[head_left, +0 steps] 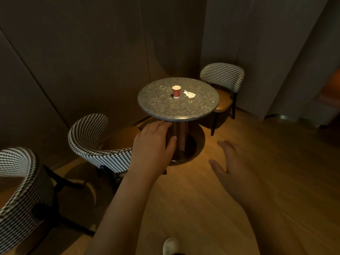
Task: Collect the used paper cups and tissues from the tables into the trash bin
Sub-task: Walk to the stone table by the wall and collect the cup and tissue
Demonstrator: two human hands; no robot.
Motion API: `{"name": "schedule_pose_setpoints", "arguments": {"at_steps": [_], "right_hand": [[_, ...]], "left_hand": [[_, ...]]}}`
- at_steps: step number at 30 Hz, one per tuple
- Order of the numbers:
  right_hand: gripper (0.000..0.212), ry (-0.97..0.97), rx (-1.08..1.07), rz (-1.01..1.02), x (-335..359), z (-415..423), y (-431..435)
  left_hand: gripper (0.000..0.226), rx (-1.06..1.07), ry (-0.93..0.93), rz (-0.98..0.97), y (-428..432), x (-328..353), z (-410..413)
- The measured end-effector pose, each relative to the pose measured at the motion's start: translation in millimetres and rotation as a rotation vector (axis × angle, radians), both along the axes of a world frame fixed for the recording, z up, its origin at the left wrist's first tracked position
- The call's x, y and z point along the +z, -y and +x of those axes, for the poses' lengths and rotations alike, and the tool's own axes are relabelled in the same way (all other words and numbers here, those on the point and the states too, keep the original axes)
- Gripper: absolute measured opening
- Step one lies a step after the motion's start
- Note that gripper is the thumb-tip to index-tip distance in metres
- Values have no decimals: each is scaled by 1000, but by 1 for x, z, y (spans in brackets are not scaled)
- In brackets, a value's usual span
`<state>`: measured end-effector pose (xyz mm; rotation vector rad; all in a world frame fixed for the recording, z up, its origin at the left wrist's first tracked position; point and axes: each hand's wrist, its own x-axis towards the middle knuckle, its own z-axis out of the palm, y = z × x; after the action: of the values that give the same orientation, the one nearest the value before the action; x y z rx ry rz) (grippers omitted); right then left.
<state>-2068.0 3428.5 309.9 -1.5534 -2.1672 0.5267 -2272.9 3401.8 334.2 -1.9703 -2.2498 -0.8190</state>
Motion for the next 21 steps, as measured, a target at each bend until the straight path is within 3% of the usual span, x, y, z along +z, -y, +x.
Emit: {"name": "schedule_pose_setpoints", "arguments": {"at_steps": [9, 15, 21], "right_hand": [[55, 74, 3, 66, 9, -64, -217], [56, 97, -47, 0, 0, -55, -339], [55, 74, 21, -31, -28, -69, -479]], "left_hand": [[44, -24, 53, -33, -217, -7, -60], [39, -62, 83, -62, -351, -18, -68], [40, 57, 85, -68, -473, -49, -84]]}}
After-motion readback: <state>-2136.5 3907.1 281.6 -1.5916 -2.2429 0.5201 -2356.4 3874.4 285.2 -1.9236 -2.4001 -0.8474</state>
